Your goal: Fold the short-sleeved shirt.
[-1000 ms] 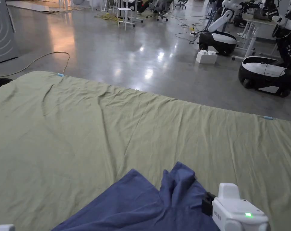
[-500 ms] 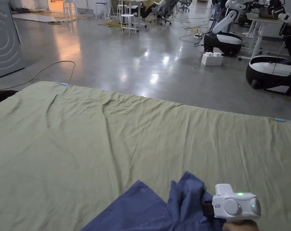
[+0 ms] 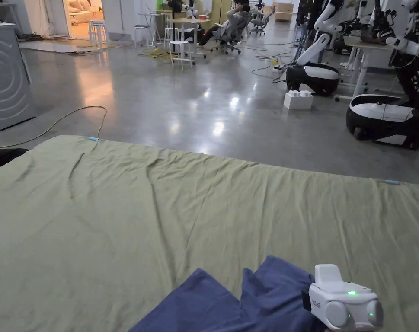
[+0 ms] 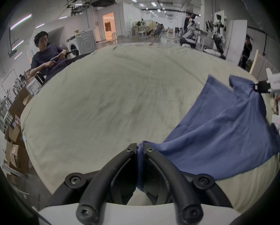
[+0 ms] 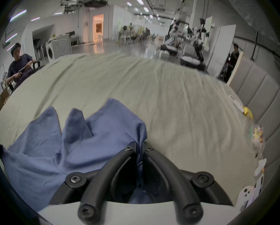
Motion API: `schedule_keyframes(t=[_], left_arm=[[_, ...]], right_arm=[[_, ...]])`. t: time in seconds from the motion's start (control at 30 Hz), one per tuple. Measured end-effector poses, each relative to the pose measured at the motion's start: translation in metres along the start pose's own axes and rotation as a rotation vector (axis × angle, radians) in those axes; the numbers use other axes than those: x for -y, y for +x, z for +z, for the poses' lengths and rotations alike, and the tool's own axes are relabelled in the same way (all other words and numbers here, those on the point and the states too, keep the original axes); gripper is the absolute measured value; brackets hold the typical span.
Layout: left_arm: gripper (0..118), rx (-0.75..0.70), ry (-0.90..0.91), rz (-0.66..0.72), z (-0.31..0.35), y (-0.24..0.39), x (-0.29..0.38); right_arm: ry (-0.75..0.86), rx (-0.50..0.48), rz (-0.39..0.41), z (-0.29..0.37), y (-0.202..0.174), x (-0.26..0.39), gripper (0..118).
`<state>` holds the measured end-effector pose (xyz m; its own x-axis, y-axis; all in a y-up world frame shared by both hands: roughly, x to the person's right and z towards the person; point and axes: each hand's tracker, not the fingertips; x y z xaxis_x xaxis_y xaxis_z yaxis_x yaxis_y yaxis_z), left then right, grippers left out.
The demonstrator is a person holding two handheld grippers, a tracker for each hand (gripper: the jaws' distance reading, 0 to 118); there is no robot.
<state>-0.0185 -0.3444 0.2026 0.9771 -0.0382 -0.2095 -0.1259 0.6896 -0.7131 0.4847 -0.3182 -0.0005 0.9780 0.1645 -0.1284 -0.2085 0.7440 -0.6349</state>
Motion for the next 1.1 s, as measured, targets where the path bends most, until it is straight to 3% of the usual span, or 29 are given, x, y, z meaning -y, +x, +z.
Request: schedule_keyframes(t=[0.23, 0.37, 0.43, 0.77, 1.1], left_arm=[[7, 0.079, 0.173, 0.147, 0.016, -0.014, -0.049], [7, 0.121, 0.29, 0.1, 0.034, -0.01, -0.101], [7, 0.123, 0.344, 0.055, 0.088, 0.033, -0.137], [7, 0.161, 0.549, -0.036, 0.172, 0.097, -0.295], [7, 0.166, 0.588, -0.045, 0.174, 0.113, -0.406]], right_arm=[[0.165, 0.06, -0.062, 0.077, 0.037, -0.022, 6], [0.272, 0.106, -0.097, 0.129, 0.062, -0.046, 6], [0.324, 0.128, -0.116, 0.153, 0.074, -0.059, 6], [0.505, 0.256, -0.172, 0.245, 0.136, -0.141, 6], [0.589, 0.349, -0.143, 0.269, 0.167, -0.222, 6]])
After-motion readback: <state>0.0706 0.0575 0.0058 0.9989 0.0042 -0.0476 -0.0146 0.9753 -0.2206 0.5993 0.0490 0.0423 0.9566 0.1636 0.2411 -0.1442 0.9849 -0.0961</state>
